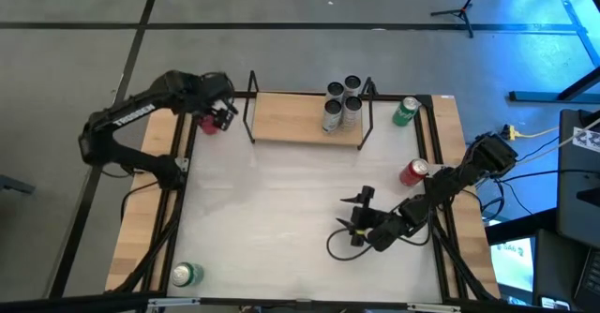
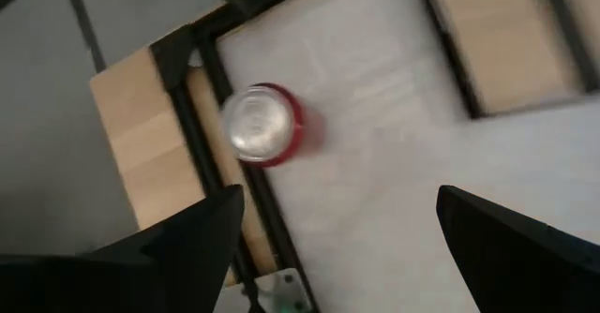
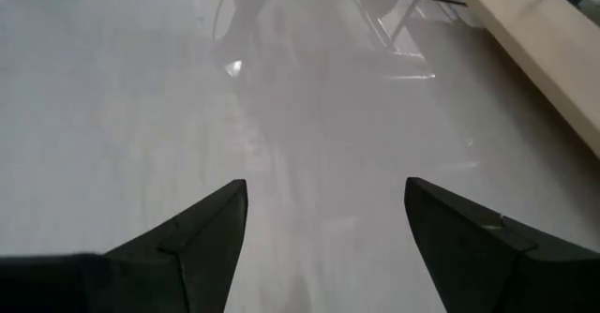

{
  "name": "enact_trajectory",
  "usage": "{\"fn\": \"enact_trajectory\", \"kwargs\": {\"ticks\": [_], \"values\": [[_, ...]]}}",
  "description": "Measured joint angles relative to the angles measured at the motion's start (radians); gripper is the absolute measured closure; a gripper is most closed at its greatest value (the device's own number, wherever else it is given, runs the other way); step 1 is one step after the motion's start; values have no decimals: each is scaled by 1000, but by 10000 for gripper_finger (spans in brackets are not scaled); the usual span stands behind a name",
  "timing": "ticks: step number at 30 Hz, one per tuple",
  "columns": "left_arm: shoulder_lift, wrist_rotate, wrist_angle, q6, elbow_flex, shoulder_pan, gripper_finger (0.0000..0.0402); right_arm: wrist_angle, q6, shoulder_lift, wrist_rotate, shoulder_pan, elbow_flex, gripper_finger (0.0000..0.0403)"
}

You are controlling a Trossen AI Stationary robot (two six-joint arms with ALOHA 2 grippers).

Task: Place canned beverage on shelf
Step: Put the left red soda can on the shelf

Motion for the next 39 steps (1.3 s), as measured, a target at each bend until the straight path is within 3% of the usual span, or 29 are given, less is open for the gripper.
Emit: {"fn": "enact_trajectory", "kwargs": {"ticks": [7, 14, 20, 27, 39], "values": [[1, 1, 63, 78, -97, 161, 57, -1, 80, 13, -38, 40, 0, 117], [18, 39, 258, 145, -178, 293, 57, 0, 53, 84, 62, 51, 0, 117], [131, 27, 252, 148, -181, 383, 57, 4, 43, 155, 111, 44, 0, 117], [241, 46, 210, 147, -182, 412, 57, 6, 30, 163, 73, -9, 0, 117], [303, 120, 209, 117, -182, 427, 57, 8, 108, 163, 23, 23, 0, 117]]}}
